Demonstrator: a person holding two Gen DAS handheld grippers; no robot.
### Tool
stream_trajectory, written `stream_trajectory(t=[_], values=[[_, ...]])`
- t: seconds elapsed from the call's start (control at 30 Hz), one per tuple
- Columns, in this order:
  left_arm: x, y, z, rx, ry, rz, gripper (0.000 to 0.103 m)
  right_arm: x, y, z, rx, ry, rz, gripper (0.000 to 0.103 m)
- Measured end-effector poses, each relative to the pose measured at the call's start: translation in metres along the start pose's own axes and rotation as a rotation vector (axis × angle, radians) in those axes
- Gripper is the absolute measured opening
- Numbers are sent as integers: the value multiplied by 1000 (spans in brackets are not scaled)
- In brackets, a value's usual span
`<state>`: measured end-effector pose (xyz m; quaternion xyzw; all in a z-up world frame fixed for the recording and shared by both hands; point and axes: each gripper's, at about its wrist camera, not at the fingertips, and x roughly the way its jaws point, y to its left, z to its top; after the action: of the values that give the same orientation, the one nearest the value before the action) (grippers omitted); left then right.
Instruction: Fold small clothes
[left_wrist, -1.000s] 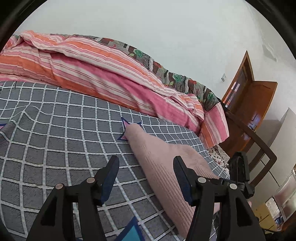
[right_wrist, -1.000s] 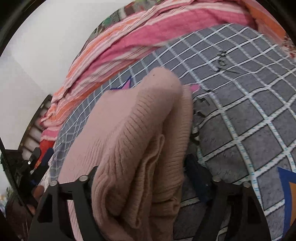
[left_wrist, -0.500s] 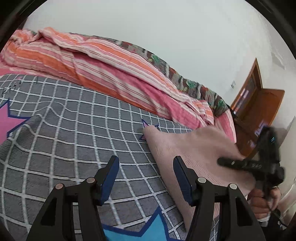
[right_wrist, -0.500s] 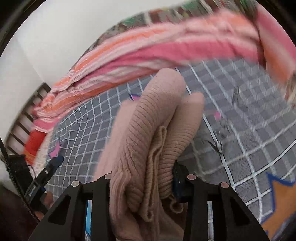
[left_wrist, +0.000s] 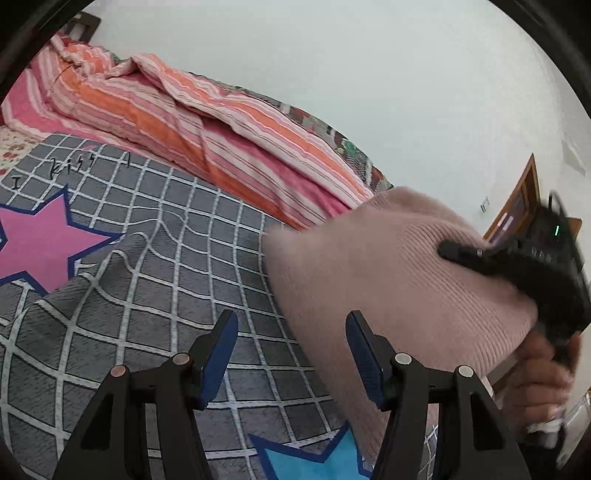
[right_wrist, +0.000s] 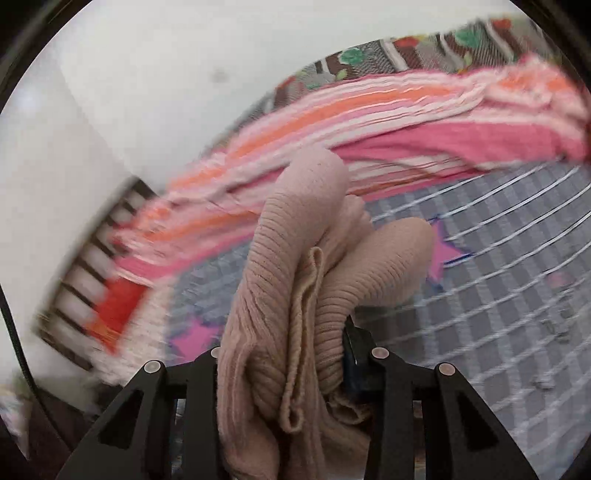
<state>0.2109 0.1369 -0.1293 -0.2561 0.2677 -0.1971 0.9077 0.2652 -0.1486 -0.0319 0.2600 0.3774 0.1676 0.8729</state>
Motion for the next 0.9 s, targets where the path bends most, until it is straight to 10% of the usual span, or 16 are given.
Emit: stream_trajectory(t=[0.27, 0.6, 0.9], values=[[15, -8, -3, 11, 46, 20, 59, 31, -110, -47, 49, 49, -171, 44], [56, -45, -24, 177, 138, 131, 61, 36, -68, -37, -427, -38, -383, 43], [69, -42, -26, 178, 157, 153, 69, 35, -106, -41, -327, -19, -277, 43]])
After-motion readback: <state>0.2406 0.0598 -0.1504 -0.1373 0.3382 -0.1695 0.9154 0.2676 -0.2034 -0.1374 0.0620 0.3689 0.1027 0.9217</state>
